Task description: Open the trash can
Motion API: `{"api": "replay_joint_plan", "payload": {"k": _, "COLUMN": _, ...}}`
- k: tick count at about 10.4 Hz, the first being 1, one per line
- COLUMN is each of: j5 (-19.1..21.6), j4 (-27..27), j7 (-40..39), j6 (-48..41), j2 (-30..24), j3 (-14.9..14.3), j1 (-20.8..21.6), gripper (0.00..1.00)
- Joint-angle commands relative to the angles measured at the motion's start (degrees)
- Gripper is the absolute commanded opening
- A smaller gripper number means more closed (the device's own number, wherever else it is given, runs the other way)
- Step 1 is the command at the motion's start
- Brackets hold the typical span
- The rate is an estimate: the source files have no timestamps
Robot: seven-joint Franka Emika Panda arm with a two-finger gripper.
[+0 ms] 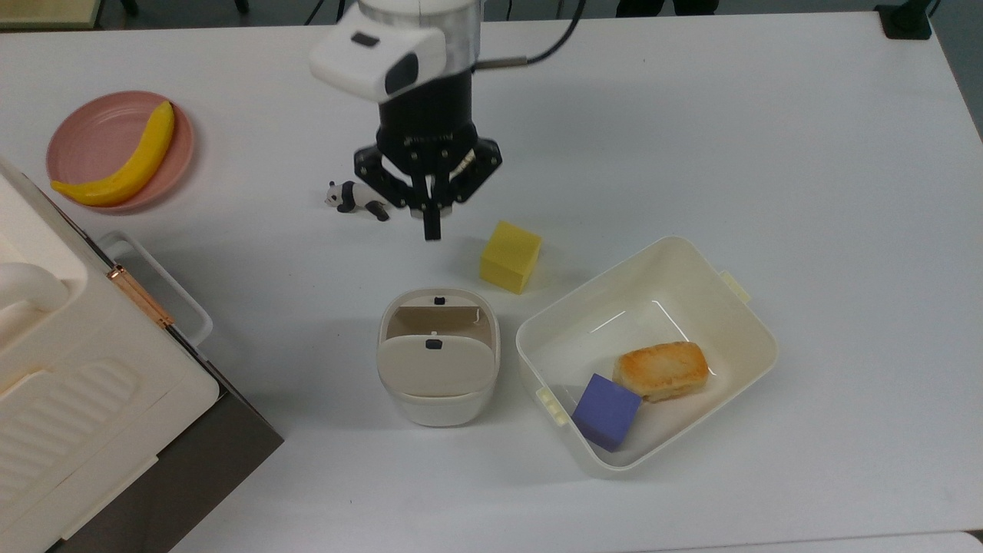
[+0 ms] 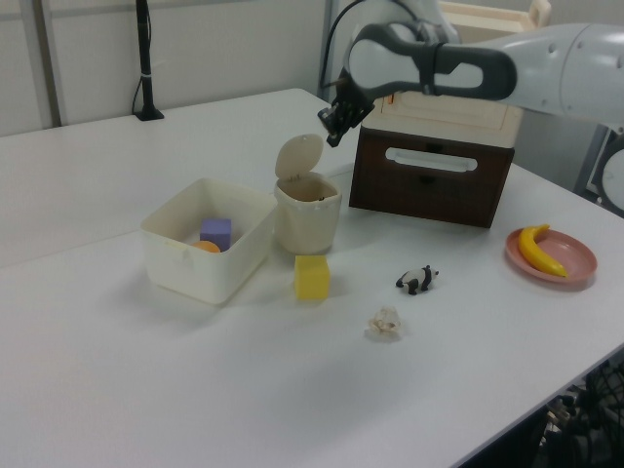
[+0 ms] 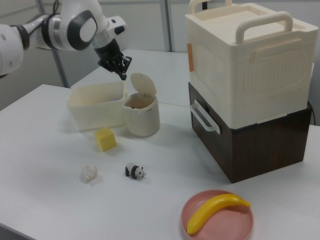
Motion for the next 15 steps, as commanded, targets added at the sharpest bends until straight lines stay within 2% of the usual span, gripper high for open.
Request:
{"api": "replay_joint_plan", "payload": {"k": 1, "j5": 0.20, "j4": -2.06, "j7": -0.89, "j6": -8.54, "j2": -4.83, "j3": -0.84, "j1": 0.39, "gripper": 0.00}}
{"api": "replay_joint_plan", "payload": {"k": 4, "j5": 0.02, "j4": -2.50, "j7": -2.38, "j6": -21.44, "j2": -7.99, "j3": -0.93, "j1": 0.31, "gripper": 0.00}}
{"api": "replay_joint_plan", "payload": {"k": 5, "j5": -0.07, "j4": -2.85, "j7": -2.56, "j6": -24.97, "j2": -9.04, "j3": -1.01, "j1": 0.13, "gripper": 0.02}}
{"api": "replay_joint_plan", "payload": {"k": 6, "j5": -0.33, "j4": -4.25, "j7": -2.30, "j6": -28.40, "j2": -10.97, "j3": -1.01, "j1": -0.57, "gripper": 0.12}}
{"api": "replay_joint_plan", "payload": {"k": 7, "j5": -0.33, "j4": -5.57, "j7": -2.21, "j6": -29.22, "j2": -12.47, "j3": -0.93, "j1": -1.71, "gripper": 0.43}}
{"api": "replay_joint_plan", "payload": {"k": 8, "j5": -0.33, "j4": -6.36, "j7": -2.12, "j6": -29.23, "j2": -12.83, "j3": -0.93, "j1": -1.89, "gripper": 0.79}}
{"api": "replay_joint_plan", "payload": {"k": 9, "j5": -0.33, "j4": -6.46, "j7": -1.34, "j6": -29.23, "j2": -12.83, "j3": -0.84, "j1": -1.72, "gripper": 0.95}}
{"api": "replay_joint_plan", "payload": {"k": 10, "j5": -0.33, "j4": -6.46, "j7": -0.55, "j6": -29.23, "j2": -12.83, "j3": -0.84, "j1": -1.80, "gripper": 1.00}}
{"api": "replay_joint_plan", "payload": {"k": 15, "j5": -0.60, "j4": -6.11, "j7": -0.63, "j6": -29.14, "j2": -12.83, "j3": -0.93, "j1": -1.98, "gripper": 1.00}}
